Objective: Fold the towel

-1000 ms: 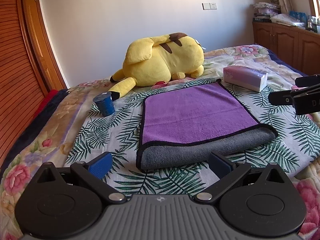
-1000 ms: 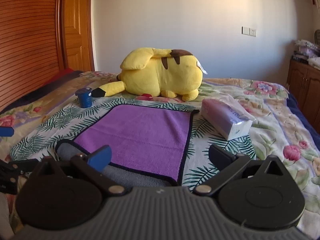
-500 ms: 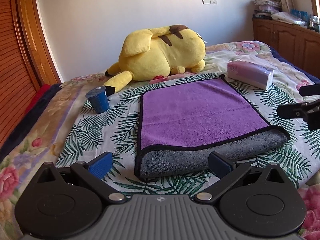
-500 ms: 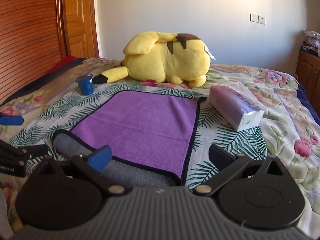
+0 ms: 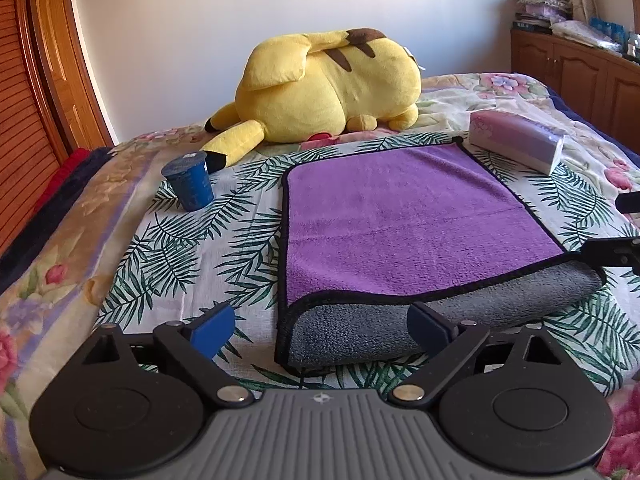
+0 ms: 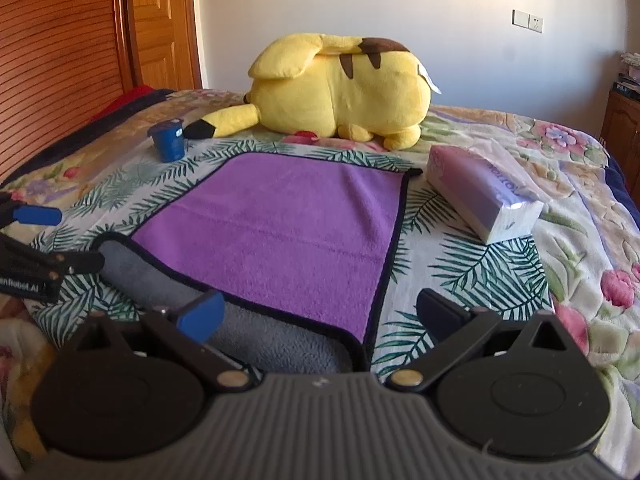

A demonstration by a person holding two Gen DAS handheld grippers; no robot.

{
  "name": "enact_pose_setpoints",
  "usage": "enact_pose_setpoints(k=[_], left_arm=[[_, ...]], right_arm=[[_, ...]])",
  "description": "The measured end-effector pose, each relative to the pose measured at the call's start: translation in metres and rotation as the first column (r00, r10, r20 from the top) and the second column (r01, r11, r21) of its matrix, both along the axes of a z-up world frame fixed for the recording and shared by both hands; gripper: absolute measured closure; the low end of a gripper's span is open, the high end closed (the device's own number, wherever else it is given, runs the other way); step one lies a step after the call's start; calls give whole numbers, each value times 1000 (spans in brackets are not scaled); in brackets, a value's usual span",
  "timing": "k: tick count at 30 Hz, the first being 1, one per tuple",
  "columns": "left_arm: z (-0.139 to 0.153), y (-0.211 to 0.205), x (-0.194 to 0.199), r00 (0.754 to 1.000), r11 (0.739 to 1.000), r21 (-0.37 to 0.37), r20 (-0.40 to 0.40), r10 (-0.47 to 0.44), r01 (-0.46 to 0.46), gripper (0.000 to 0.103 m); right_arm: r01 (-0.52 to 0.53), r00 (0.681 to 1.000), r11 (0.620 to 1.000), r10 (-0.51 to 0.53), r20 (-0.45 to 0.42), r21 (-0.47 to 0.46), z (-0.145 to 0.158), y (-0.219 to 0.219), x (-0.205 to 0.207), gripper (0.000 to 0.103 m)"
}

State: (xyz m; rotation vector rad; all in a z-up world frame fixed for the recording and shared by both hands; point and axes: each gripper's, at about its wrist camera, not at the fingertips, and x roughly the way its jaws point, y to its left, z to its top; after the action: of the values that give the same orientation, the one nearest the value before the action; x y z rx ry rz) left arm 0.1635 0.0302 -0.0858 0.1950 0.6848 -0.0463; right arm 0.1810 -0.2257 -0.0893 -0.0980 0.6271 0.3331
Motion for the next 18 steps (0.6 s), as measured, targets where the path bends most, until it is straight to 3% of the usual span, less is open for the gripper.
enact_pose_setpoints(k=[3,5,18], left_arm=[[-1,2,6,1000,1000,-2,-7,-5,5,12],[-2,3,9,1000,1000,-4,-6,-11,11,14],[-16,18,33,999,999,-39,-51,-6,4,30]], right_arm=[[-5,1000,1000,4,-12,-2,-3,0,2,2],[-10,1000,1000,10,-24,-4,-5,0,5,12],[-34,996,999,33,-78,-8,-18,0,16,17]])
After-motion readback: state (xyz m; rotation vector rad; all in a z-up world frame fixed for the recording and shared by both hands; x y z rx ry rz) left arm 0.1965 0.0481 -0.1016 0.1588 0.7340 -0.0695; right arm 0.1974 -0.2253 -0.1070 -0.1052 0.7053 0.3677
